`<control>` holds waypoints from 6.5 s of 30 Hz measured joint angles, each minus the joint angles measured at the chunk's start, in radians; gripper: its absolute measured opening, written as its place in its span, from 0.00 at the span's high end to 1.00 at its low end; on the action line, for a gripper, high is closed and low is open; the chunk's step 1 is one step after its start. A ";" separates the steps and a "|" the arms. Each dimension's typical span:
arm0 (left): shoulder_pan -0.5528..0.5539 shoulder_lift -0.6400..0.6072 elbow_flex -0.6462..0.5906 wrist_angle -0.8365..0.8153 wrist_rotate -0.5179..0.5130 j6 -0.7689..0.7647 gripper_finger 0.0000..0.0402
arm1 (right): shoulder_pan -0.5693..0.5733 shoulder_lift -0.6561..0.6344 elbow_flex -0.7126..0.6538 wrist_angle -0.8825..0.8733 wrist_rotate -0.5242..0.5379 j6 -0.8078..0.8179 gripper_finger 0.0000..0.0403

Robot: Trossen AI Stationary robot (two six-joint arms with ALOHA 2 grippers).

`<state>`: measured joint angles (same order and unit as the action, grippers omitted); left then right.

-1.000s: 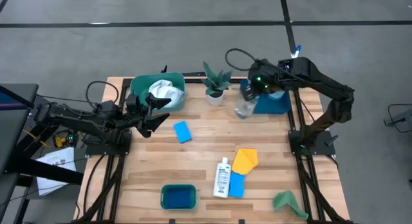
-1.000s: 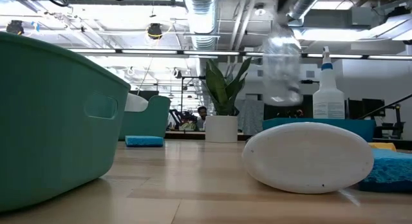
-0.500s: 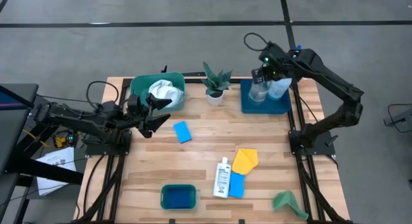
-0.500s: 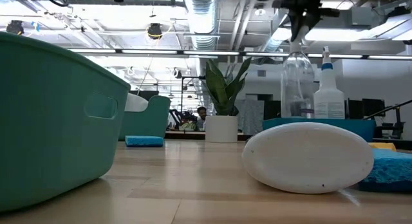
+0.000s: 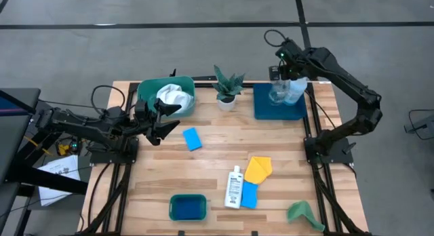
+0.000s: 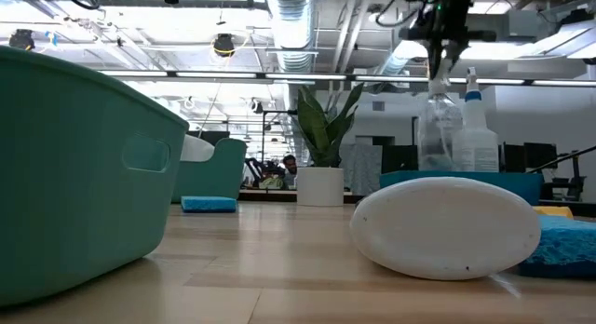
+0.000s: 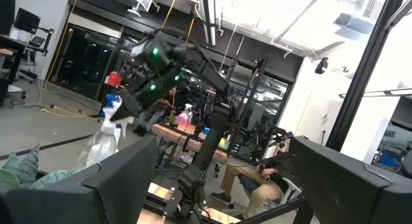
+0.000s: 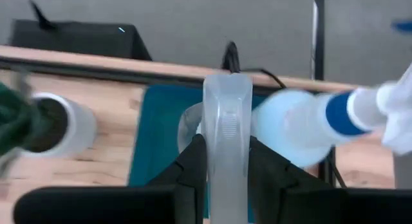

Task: Pick & Place Kitchen Items
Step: Put the transparent spray bottle into the blue bin, then put the light green microfiber cloth into the top green bin

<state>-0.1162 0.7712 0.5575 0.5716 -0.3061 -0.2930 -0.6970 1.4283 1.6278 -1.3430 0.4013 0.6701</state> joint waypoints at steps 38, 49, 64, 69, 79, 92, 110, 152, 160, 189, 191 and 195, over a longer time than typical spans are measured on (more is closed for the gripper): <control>0.000 0.000 0.000 0.001 0.000 -0.003 0.14 | -0.110 -0.013 -0.208 0.283 0.022 -0.005 0.75; 0.000 0.000 0.000 0.001 0.000 -0.005 0.14 | -0.075 -0.035 -0.206 0.321 0.063 0.010 0.31; 0.000 0.000 0.000 0.014 -0.130 -0.056 0.14 | 0.147 -0.261 -0.205 0.479 -0.120 -0.274 0.30; 0.000 0.000 0.000 0.013 -0.188 -0.078 0.14 | 0.241 -0.301 -0.204 0.395 -0.172 -0.259 0.30; 0.000 0.000 0.000 0.014 -0.275 -0.112 0.14 | 0.491 -0.280 -0.227 0.086 -0.207 0.030 0.30; 0.000 0.002 0.000 0.030 -0.291 -0.104 0.14 | 0.837 -0.280 -0.497 0.145 -0.237 0.429 0.30; 0.000 0.002 0.000 0.033 -0.292 -0.108 0.14 | 0.979 -0.280 -0.717 0.340 -0.280 0.662 0.30; 0.030 0.002 0.000 0.027 -0.174 -0.105 0.14 | 1.659 0.231 -0.640 0.575 -0.722 1.497 0.30; 0.030 0.002 0.000 0.027 -0.157 -0.108 0.14 | 1.679 0.285 -0.638 0.625 -0.735 1.505 0.30; 0.030 0.002 0.000 0.028 -0.148 -0.132 0.14 | 1.684 0.246 -0.638 0.633 -0.644 1.386 0.98; 0.030 0.002 0.000 0.027 -0.148 -0.136 0.14 | 1.682 0.220 -0.638 0.594 -0.606 1.366 0.99; 0.029 0.002 0.000 0.027 -0.158 -0.136 0.14 | 1.675 0.154 -0.638 0.472 -0.541 1.347 0.99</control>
<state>-0.0868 0.7731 0.5575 0.5991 -0.4639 -0.4286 0.9778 1.5821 0.9894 -0.8714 -0.1398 2.0170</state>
